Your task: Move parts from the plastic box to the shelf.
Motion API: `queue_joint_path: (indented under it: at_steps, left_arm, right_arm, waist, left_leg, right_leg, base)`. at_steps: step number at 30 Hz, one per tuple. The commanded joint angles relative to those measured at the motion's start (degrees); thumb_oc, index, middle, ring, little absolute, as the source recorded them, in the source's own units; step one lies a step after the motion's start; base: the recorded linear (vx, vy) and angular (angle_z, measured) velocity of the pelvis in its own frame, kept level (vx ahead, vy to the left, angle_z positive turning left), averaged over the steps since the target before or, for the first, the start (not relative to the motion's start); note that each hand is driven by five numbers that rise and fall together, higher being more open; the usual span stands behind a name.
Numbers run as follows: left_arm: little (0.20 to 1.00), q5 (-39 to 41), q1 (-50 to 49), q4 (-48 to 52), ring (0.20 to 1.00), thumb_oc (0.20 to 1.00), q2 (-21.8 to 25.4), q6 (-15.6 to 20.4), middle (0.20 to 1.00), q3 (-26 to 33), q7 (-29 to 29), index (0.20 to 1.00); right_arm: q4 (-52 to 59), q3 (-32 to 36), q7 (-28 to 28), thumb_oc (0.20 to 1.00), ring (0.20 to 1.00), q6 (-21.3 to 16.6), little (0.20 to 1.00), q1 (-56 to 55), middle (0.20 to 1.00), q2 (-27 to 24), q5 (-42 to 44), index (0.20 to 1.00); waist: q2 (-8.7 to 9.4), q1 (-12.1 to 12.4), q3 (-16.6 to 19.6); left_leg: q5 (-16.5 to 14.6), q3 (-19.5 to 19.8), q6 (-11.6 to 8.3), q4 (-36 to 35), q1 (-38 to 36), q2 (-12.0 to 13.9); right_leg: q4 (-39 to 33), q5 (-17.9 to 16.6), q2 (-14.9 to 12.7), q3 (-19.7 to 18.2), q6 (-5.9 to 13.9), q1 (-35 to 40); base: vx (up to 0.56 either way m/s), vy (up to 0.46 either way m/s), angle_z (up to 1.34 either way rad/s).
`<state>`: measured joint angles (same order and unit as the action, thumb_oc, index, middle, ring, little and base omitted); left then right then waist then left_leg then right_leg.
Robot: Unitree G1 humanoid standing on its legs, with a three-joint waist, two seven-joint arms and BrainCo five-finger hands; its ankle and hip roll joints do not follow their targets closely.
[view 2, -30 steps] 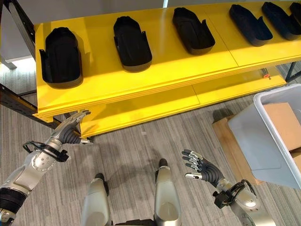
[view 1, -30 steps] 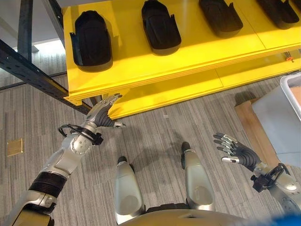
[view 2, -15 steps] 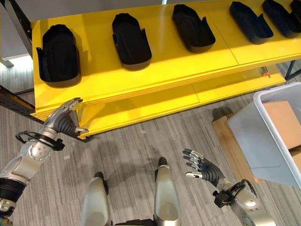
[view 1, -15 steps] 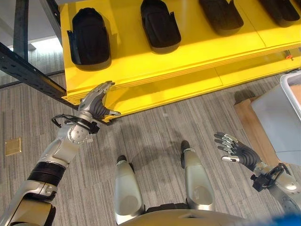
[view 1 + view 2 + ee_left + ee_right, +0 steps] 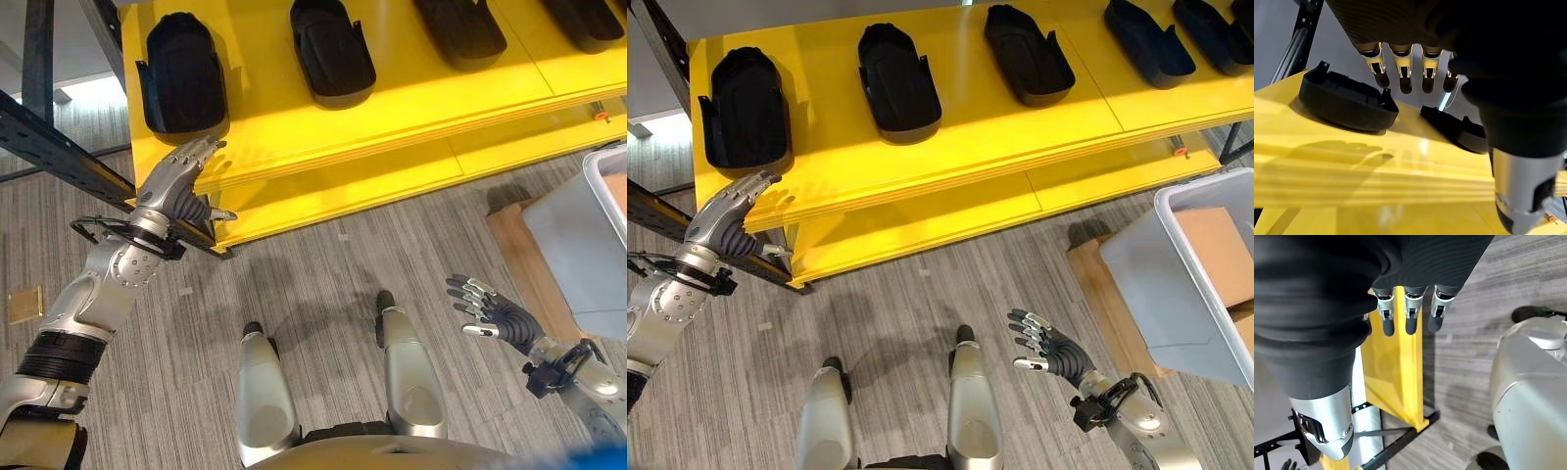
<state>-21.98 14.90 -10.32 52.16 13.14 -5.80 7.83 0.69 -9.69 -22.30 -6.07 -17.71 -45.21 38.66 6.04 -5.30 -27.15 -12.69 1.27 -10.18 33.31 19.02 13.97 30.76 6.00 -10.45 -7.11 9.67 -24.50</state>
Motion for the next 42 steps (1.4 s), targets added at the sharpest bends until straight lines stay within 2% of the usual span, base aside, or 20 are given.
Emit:
queue_joint_path:
  at_steps: [1,12,26,42]
  left_arm:
    - [1.0,-0.9,0.6,-2.1,1.0,1.0,-1.5,0.4,1.0,-1.2,2.4,1.0]
    - [1.0,-1.0,4.8,-11.1,1.0,1.0,-3.1,-1.8,1.0,-4.3,3.0,1.0]
    - [1.0,-0.4,10.3,-16.1,1.0,1.0,-1.3,-2.9,1.0,-5.4,4.4,1.0]
    - [1.0,0.2,19.2,-25.3,1.0,1.0,-0.9,-4.3,1.0,-11.2,4.6,1.0]
  right_arm:
    - [0.2,0.4,-0.5,1.0,1.0,-2.1,1.0,-0.8,1.0,0.2,0.0,1.0]
    - [0.1,0.3,-0.7,1.0,1.0,-1.8,1.0,-0.8,1.0,-0.4,0.6,1.0]
    - [0.2,0.3,-1.0,1.0,1.0,-1.7,1.0,-1.0,1.0,-1.0,1.3,1.0]
    - [0.1,-0.1,-1.5,1.0,1.0,-1.6,1.0,-1.2,1.0,-1.9,2.0,1.0]
  waist:
    - [1.05,0.5,4.9]
    - [1.42,0.2,5.1]
    - [1.66,-0.2,4.9]
    - [2.37,-1.0,4.9]
  left_leg:
    - [4.0,1.5,2.42,-0.5,3.1,-1.1]
    - [4.0,1.5,2.28,-0.4,3.5,-1.1]
    - [3.5,1.5,2.2,0.8,4.1,-0.8]
    - [3.0,1.5,2.23,2.2,5.1,-0.8]
  right_leg:
    - [0.0,-1.7,-2.4,-1.0,-1.14,-0.6]
    - [0.2,-1.8,-2.2,-1.1,-1.13,-1.0]
    - [1.2,-1.4,-2.2,-1.4,-1.03,-1.8]
    - [2.1,-1.3,-1.8,-1.8,-0.85,-3.0]
  base:
    - [0.0,0.0,0.0]
    - [0.0,0.0,0.0]
    - [0.0,0.0,0.0]
    - [0.0,0.0,0.0]
